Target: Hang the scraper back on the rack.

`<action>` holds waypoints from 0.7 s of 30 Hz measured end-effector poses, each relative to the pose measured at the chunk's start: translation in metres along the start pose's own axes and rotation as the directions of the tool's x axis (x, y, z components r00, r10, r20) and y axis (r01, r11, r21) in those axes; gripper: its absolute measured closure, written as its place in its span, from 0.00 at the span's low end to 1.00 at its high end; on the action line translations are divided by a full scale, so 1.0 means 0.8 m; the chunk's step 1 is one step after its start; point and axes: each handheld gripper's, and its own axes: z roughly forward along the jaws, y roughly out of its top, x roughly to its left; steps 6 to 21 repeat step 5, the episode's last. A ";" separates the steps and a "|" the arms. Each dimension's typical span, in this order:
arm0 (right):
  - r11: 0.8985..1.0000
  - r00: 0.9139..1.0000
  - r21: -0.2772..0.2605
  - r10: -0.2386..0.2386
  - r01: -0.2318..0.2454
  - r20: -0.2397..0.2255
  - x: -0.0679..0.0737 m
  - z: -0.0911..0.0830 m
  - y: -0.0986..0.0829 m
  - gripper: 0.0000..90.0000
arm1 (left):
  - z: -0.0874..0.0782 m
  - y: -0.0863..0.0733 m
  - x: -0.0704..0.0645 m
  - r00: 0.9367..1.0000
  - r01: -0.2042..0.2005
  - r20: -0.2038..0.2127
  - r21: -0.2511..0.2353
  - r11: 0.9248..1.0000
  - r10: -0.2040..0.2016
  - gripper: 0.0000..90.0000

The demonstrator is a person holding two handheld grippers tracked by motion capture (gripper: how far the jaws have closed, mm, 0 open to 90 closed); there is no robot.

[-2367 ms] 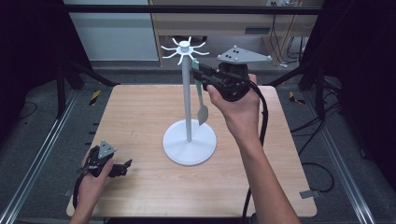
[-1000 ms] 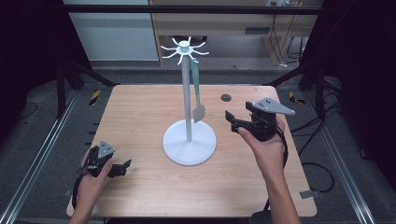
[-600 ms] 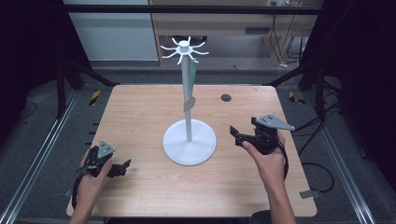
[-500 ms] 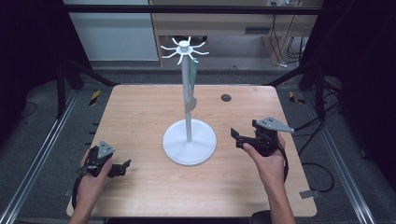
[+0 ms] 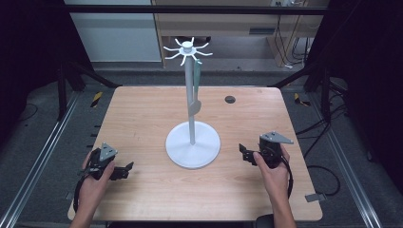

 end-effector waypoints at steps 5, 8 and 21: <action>0.999 1.000 0.051 -0.003 0.002 0.009 -0.003 0.003 -0.014 0.14 | 0.001 0.001 -0.001 1.000 -0.004 0.007 -0.002 1.000 0.004 0.03; 0.999 1.000 0.051 -0.003 0.002 0.009 -0.003 0.003 -0.014 0.14 | 0.001 0.001 -0.001 1.000 -0.004 0.007 -0.002 1.000 0.004 0.03; 0.999 1.000 0.051 -0.003 0.002 0.009 -0.003 0.003 -0.014 0.14 | 0.001 0.001 -0.001 1.000 -0.004 0.007 -0.002 1.000 0.004 0.03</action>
